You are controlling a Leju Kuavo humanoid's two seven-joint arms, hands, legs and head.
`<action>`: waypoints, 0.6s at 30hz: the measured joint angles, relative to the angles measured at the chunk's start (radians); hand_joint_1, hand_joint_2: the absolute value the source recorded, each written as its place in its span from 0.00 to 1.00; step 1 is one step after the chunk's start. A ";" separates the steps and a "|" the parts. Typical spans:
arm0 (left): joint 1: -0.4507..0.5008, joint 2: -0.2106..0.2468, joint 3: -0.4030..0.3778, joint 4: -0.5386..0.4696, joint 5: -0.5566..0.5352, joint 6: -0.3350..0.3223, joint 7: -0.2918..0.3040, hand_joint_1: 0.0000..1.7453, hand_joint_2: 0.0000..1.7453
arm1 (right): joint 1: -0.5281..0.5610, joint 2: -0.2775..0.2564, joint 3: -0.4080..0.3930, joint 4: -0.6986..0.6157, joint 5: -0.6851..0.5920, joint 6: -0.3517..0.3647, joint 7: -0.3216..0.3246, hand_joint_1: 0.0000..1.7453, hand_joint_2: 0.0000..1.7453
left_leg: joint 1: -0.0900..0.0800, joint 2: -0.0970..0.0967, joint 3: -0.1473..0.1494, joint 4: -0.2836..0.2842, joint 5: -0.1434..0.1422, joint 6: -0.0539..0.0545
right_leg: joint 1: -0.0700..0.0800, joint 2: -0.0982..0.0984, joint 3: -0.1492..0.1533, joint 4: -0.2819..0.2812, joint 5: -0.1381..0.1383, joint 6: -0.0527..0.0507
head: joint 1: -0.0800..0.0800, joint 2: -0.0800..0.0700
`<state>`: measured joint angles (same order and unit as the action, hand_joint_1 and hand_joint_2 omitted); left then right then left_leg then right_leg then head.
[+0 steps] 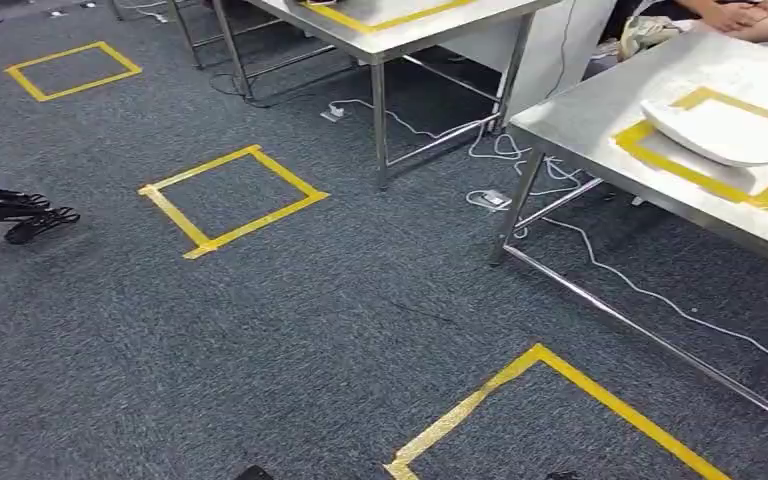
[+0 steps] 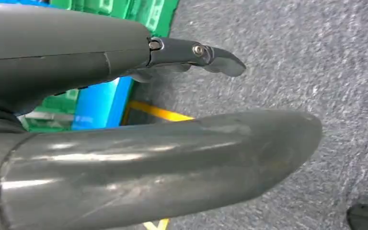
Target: Take the parts from the cabinet and place them on the table.
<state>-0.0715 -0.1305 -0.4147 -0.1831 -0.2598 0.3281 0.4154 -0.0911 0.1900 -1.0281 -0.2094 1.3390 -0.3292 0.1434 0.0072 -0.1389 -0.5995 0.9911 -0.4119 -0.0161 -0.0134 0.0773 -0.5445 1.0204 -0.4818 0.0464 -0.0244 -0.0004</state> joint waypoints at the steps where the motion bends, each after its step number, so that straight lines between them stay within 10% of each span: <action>1: 0.000 0.000 0.000 0.000 0.000 0.000 0.000 0.00 0.00 | 0.000 0.000 0.000 0.000 0.000 0.000 0.000 0.00 1.00 | 0.000 0.000 0.000 0.000 0.000 0.000 | 0.000 0.000 0.000 0.000 0.000 0.000 | 0.000 0.000; 4: 0.001 0.000 0.000 0.000 -0.001 0.000 0.000 0.00 0.00 | 0.000 0.000 0.000 0.000 -0.001 0.000 0.000 0.00 1.00 | 0.001 -0.003 0.000 -0.001 0.001 -0.003 | 0.001 -0.003 0.000 0.000 0.001 -0.002 | 0.000 0.000; 6: 0.005 -0.002 0.000 0.001 -0.006 0.003 0.000 0.00 0.00 | -0.002 0.001 0.000 0.000 0.000 0.002 -0.007 0.00 1.00 | -0.004 0.050 -0.008 0.015 -0.014 -0.011 | -0.004 -0.030 0.006 -0.013 0.010 -0.017 | -0.003 0.000; 7: -0.005 -0.006 0.000 0.001 -0.008 0.017 0.000 0.00 0.00 | 0.004 0.002 0.000 0.000 -0.001 0.002 -0.009 0.00 1.00 | -0.005 0.122 -0.121 0.248 -0.137 -0.021 | 0.001 -0.084 0.006 -0.015 0.008 -0.027 | -0.012 0.000; 8: -0.002 -0.007 0.000 0.001 -0.008 0.021 0.000 0.00 0.00 | 0.003 0.002 0.000 0.000 -0.002 0.002 -0.009 0.00 1.00 | -0.004 0.127 -0.139 0.291 -0.125 -0.022 | 0.002 -0.124 0.007 -0.014 0.005 -0.028 | -0.012 0.000; 10: 0.001 -0.007 0.000 0.001 -0.008 0.026 0.000 0.00 0.00 | 0.000 0.004 0.000 0.000 -0.002 0.002 -0.009 0.00 1.00 | -0.004 0.148 -0.059 0.147 -0.045 -0.018 | 0.002 -0.147 0.012 -0.014 0.002 -0.023 | -0.012 0.000; 12: -0.006 -0.008 0.000 0.001 -0.008 0.033 0.000 0.00 0.00 | 0.001 0.005 0.000 0.000 -0.002 0.003 -0.008 0.00 1.00 | -0.012 0.240 0.013 0.021 -0.018 -0.016 | 0.015 -0.167 0.017 -0.009 -0.008 -0.010 | -0.014 0.000; 16: -0.004 -0.008 0.000 0.002 -0.008 0.042 0.000 0.00 0.00 | -0.004 0.005 0.000 0.000 -0.002 0.003 -0.006 0.00 1.00 | -0.015 0.187 0.010 0.008 -0.025 0.013 | 0.017 -0.218 0.033 -0.017 -0.016 0.007 | -0.008 0.000; 18: 0.000 -0.009 0.000 0.002 -0.006 0.045 0.000 0.00 0.00 | -0.007 0.005 0.000 0.000 -0.002 0.003 -0.008 0.00 1.00 | -0.006 0.167 0.013 0.004 -0.020 0.024 | 0.009 -0.125 0.014 0.029 -0.053 0.018 | -0.001 0.000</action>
<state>-0.0719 -0.1392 -0.4143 -0.1816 -0.2659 0.3735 0.4154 -0.0982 0.1953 -1.0285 -0.2094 1.3371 -0.3265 0.1358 0.0008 0.0278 -0.5864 0.9955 -0.4323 0.0076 -0.0044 -0.0477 -0.5306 1.0496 -0.5350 0.0643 -0.0252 -0.0004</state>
